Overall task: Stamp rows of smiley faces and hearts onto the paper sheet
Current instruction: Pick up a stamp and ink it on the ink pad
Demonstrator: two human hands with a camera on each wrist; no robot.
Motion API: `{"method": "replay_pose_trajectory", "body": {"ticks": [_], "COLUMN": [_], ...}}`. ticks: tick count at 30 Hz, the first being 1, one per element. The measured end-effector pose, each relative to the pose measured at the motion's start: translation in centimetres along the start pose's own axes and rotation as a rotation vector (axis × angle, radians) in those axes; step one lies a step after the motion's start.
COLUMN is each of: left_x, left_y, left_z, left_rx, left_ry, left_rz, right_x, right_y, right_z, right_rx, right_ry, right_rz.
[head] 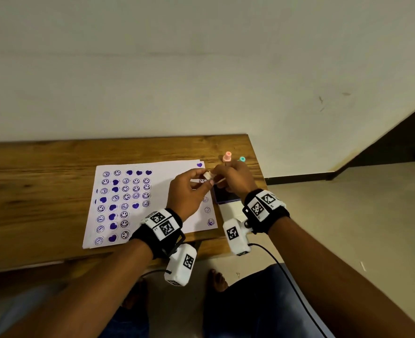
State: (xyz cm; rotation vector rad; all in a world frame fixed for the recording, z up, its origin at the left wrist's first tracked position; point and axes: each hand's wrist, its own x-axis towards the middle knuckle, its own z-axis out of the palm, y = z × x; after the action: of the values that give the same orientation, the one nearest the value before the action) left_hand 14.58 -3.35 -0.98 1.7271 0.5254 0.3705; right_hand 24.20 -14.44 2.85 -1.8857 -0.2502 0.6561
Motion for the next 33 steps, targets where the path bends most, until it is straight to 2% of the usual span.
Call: {"method": "replay_pose_trajectory", "body": {"ticks": [8, 16, 21, 24, 27, 30, 33], "left_x": [-0.5, -0.4, 0.1, 0.6, 1.2, 2.2, 3.7], "left_y": [1.1, 1.4, 1.9, 1.5, 0.5, -0.4, -0.7], "left_z": [0.3, 0.8, 0.9, 0.6, 0.0, -0.2, -0.2], "left_rx": [-0.033, -0.03, -0.109, -0.201, -0.055, 0.18, 0.229], "left_ry": [-0.02, -0.082, -0.167, -0.187, -0.162, -0.184, -0.148], "left_rz": [0.026, 0.029, -0.045, -0.161, -0.126, -0.032, -0.042], "right_x": [-1.0, -1.5, -1.1, -0.6, -0.5, -0.6, -0.2], "right_y": [0.8, 2.4, 3.4, 3.7, 3.8, 4.6, 6.1], "right_z": [-1.0, -1.4, -1.4, -2.8, -4.6, -5.2, -4.7], "right_rx": [0.186, 0.324, 0.442, 0.69, 0.875, 0.671, 0.442], "right_ry": [0.068, 0.116, 0.132, 0.232, 0.282, 0.29, 0.353], "right_rz": [0.034, -0.059, -0.072, -0.03, -0.042, -0.051, -0.058]}}
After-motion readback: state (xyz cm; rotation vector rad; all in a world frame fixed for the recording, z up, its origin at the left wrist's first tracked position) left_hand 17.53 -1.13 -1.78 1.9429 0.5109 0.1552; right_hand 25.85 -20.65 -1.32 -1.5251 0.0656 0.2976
